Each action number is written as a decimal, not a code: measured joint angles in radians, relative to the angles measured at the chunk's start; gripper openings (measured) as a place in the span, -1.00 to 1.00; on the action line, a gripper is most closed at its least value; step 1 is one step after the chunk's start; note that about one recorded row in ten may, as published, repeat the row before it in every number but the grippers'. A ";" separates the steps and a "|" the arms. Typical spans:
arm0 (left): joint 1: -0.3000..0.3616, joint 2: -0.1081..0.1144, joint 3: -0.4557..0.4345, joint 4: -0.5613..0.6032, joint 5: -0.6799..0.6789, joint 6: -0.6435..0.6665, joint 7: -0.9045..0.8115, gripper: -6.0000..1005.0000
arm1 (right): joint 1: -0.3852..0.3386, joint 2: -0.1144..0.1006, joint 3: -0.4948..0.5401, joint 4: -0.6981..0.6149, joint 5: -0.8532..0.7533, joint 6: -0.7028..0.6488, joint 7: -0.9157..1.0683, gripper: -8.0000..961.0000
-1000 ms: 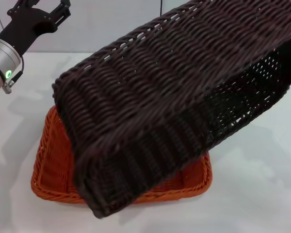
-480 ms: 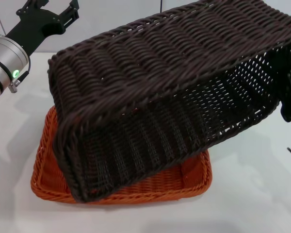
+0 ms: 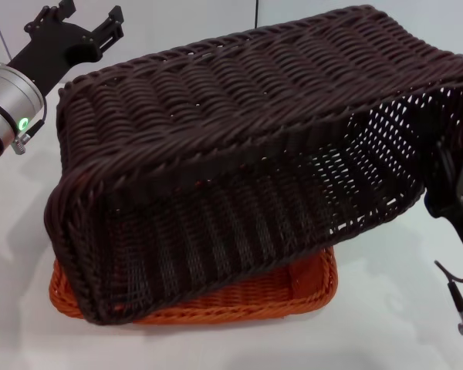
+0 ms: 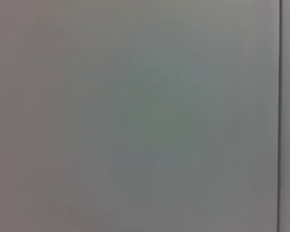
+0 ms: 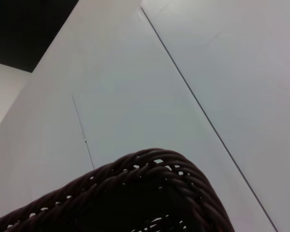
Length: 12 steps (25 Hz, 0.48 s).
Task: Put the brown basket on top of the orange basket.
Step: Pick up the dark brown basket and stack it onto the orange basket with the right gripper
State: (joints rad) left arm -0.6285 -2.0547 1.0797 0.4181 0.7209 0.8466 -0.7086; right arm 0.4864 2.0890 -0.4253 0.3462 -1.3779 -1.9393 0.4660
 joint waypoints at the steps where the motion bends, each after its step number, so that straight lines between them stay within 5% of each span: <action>1: 0.000 0.000 0.001 -0.001 0.000 0.000 0.000 0.68 | -0.006 0.002 -0.002 0.017 -0.002 -0.002 -0.006 -0.71; 12: 0.000 0.002 0.023 -0.006 0.001 -0.027 0.008 0.68 | -0.021 0.003 0.009 0.113 -0.043 0.016 -0.068 -0.71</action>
State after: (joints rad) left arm -0.6289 -2.0530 1.1031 0.4120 0.7221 0.8196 -0.7007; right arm 0.4651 2.0925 -0.4166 0.4593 -1.4214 -1.9232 0.3984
